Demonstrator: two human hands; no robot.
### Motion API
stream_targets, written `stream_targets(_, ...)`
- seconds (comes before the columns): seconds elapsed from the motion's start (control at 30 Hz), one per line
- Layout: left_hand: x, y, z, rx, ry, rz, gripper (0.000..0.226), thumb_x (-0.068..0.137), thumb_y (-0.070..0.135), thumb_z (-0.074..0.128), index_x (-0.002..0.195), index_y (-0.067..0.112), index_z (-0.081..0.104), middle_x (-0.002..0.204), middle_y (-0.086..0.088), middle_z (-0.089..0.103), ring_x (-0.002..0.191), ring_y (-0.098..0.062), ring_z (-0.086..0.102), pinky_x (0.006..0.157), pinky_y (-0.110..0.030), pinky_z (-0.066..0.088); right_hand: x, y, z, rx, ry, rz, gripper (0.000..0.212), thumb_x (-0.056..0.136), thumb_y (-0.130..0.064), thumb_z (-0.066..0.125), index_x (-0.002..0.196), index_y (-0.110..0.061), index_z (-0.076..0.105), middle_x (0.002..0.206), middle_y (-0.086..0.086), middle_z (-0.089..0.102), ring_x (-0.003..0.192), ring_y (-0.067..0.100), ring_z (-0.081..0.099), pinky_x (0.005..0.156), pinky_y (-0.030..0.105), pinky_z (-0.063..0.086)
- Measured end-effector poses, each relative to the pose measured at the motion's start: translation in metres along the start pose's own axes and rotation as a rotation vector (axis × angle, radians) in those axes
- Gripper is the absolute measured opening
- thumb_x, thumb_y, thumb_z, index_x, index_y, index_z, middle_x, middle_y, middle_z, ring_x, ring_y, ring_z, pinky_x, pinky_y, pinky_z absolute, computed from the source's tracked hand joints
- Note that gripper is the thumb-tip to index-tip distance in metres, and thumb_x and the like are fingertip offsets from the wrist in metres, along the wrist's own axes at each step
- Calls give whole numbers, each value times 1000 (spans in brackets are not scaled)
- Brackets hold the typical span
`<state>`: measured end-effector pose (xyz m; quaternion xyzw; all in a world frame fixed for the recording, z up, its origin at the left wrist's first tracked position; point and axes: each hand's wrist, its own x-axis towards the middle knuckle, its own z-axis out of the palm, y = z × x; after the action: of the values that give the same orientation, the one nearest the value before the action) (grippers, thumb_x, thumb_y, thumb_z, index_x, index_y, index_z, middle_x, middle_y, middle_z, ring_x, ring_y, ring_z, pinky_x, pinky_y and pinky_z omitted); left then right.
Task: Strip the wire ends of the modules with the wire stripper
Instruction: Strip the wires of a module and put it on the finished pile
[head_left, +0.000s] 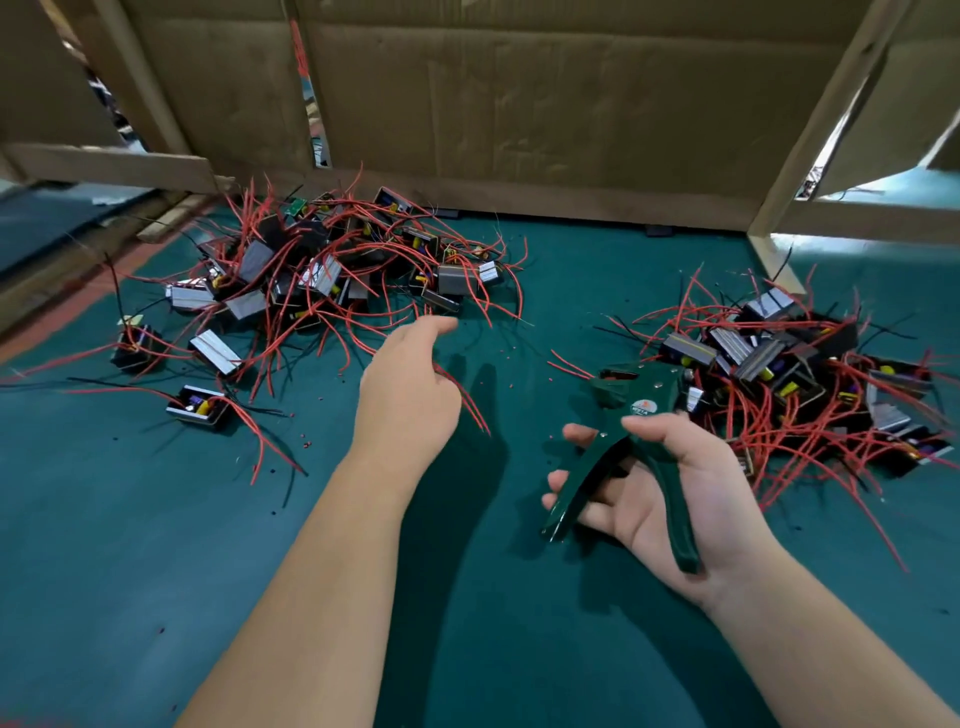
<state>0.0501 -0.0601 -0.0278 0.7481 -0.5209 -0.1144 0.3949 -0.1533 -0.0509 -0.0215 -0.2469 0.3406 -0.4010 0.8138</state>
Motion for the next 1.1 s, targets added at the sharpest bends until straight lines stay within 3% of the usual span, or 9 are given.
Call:
stream_targets(0.13,0,0,-7,31,130,46,69,71,-12,42,128,25,51,127,0,52,115,-22,47,99,-41,38,-3,-2,-3,-34,-38,7,42,71,-19,54,109,-18,36,102,24,62,66,44,63,62,56,54)
stream_targets(0.27,4,1,-15,208,94,-83,52,83,9,50,132,26,46,134,-4,47,120,-28,41,100,-42,31,-9,-6,-3,-66,-173,13,41,61,-25,67,90,2,60,110,27,61,67,42,62,63,55,53)
stream_targets(0.37,3,-1,-24,418,83,-273,51,83,30,55,132,30,42,149,-14,28,137,-40,20,111,-54,11,-12,-6,-2,-73,-259,-6,62,46,-28,83,94,5,63,118,28,61,68,41,62,65,55,53)
stream_targets(0.5,0,-19,-40,502,84,-494,58,81,41,56,135,35,36,156,-26,-7,139,-52,-13,108,-66,-8,-14,-6,1,-90,-312,21,68,45,-30,83,98,9,66,111,28,63,69,40,61,65,53,54)
stream_targets(0.6,1,-40,-55,445,130,-642,64,82,39,59,139,34,31,154,-28,-16,139,-53,-14,108,-66,-4,-15,-5,3,-118,-302,44,82,57,-30,69,118,20,49,92,27,64,67,40,60,64,52,54)
stream_targets(0.67,1,-50,-64,364,131,-690,62,84,36,59,140,30,33,155,-26,-7,139,-51,5,112,-59,10,-17,-4,5,-132,-301,45,75,65,-28,57,120,21,47,86,28,62,67,40,60,63,51,55)
stream_targets(0.83,-4,-42,-63,355,180,-347,60,88,48,49,141,30,29,142,-12,40,118,-37,49,101,-48,32,-19,-5,6,-130,-300,43,84,57,-30,68,120,21,48,88,29,61,67,41,59,63,51,54)
stream_targets(1.0,42,-21,-90,497,444,-153,60,84,61,42,138,37,34,142,-14,42,122,-40,45,102,-53,28,-16,-5,4,-111,-307,41,83,63,-30,66,123,22,41,94,30,62,68,42,60,64,53,54)
stream_targets(1.1,93,-14,-97,666,283,-50,65,79,63,50,136,34,39,140,-13,42,124,-42,41,100,-54,32,-14,-4,7,-110,-300,59,107,42,-30,86,124,20,39,106,32,61,67,43,60,63,54,53)
